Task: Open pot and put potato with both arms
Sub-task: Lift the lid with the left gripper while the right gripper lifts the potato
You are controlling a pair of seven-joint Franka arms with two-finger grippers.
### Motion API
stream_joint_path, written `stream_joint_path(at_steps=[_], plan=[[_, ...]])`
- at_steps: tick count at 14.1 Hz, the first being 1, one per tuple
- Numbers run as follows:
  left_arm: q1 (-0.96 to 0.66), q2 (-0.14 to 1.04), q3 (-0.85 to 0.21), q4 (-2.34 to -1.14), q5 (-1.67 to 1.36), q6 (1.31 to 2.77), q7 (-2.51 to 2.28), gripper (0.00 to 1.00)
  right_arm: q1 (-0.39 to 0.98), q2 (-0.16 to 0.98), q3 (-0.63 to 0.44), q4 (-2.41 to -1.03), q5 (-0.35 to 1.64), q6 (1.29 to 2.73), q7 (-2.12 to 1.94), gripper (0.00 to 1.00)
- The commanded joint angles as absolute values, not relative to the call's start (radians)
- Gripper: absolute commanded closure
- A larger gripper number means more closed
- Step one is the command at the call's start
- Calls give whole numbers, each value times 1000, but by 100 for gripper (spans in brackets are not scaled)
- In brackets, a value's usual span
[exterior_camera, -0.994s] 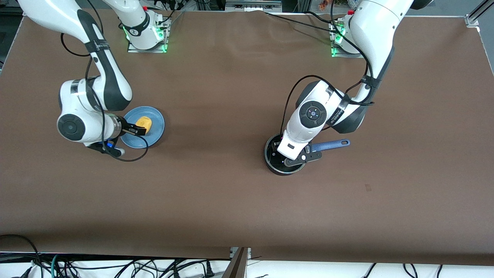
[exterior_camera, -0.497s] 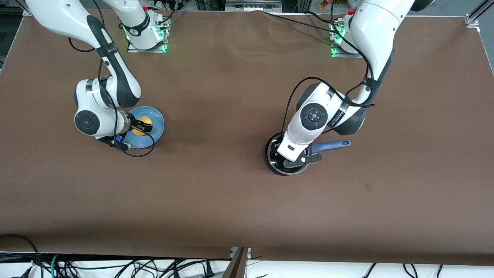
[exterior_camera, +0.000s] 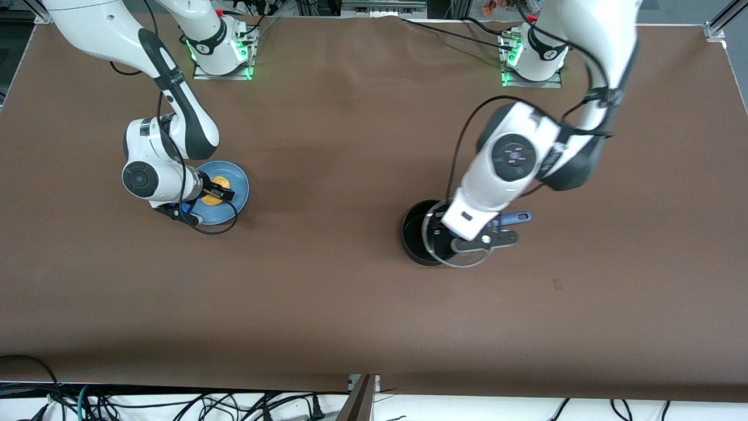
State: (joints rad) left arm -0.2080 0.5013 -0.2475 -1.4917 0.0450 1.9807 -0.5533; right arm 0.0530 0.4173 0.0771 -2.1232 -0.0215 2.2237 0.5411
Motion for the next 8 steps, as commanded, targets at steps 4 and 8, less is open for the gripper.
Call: stream_joint_path(at_steps=[4,8], plan=[[62,199,-261,-1765,-51,1832,-61,100,43,397,83,-2103,-37,2257,546,73],[225,37,-261,-2023,-51,1871,168,100,48,339,173,-1933,-29,2099,551,73]])
